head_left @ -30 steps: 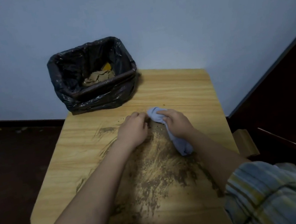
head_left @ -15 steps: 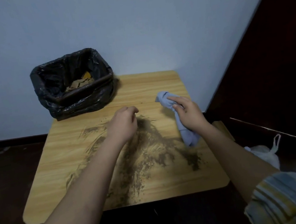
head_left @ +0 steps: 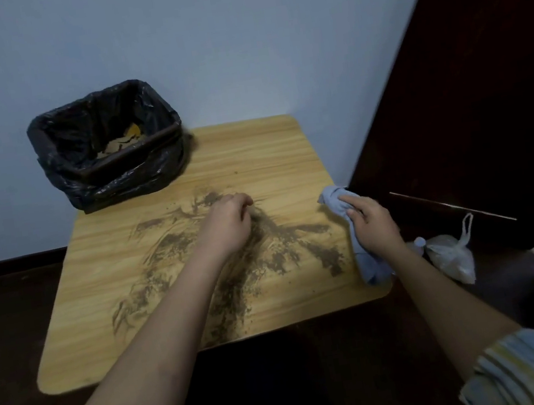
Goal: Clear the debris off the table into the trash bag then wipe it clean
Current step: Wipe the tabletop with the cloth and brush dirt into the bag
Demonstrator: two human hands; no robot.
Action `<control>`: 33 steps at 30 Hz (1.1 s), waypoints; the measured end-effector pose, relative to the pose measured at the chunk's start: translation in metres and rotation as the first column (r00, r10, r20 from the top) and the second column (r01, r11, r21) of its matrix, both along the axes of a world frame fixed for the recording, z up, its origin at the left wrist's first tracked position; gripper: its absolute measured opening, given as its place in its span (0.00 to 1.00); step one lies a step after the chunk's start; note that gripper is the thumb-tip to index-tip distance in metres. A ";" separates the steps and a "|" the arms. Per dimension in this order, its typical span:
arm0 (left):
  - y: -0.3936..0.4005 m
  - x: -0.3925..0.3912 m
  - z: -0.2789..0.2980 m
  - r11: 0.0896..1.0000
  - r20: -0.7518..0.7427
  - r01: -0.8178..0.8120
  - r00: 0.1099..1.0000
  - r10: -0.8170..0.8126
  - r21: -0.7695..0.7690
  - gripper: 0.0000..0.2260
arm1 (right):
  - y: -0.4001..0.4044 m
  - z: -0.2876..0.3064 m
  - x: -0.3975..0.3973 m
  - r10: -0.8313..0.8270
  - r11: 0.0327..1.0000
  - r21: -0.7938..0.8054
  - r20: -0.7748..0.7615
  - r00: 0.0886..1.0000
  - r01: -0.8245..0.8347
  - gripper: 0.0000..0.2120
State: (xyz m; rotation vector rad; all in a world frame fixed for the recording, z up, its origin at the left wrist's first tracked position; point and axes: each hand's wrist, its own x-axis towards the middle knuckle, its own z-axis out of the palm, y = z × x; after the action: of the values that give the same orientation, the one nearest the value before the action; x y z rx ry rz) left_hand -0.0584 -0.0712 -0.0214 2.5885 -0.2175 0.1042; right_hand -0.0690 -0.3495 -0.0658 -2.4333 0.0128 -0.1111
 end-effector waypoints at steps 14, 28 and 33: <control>-0.001 0.000 -0.026 1.000 -0.090 0.025 0.996 -0.026 -0.019 0.12 | 0.029 -0.061 -0.011 -0.262 0.953 -0.173 -0.046 0.964 0.250 0.18; -0.001 0.012 -0.036 0.999 -0.154 0.019 0.988 -0.026 -0.041 0.12 | 0.105 -0.067 0.032 -0.138 0.988 -0.091 -0.130 0.982 0.127 0.20; 0.000 0.016 -0.040 0.999 -0.146 0.002 0.989 -0.009 -0.049 0.11 | 0.123 -0.061 0.041 -0.071 0.995 0.066 -0.104 0.992 0.078 0.18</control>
State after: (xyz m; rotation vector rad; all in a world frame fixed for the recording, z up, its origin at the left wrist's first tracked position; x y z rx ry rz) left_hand -0.0428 -0.0710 -0.0610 2.5331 -0.1664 -0.0814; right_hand -0.0282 -0.2265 -0.1273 -2.3664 0.1508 -0.0205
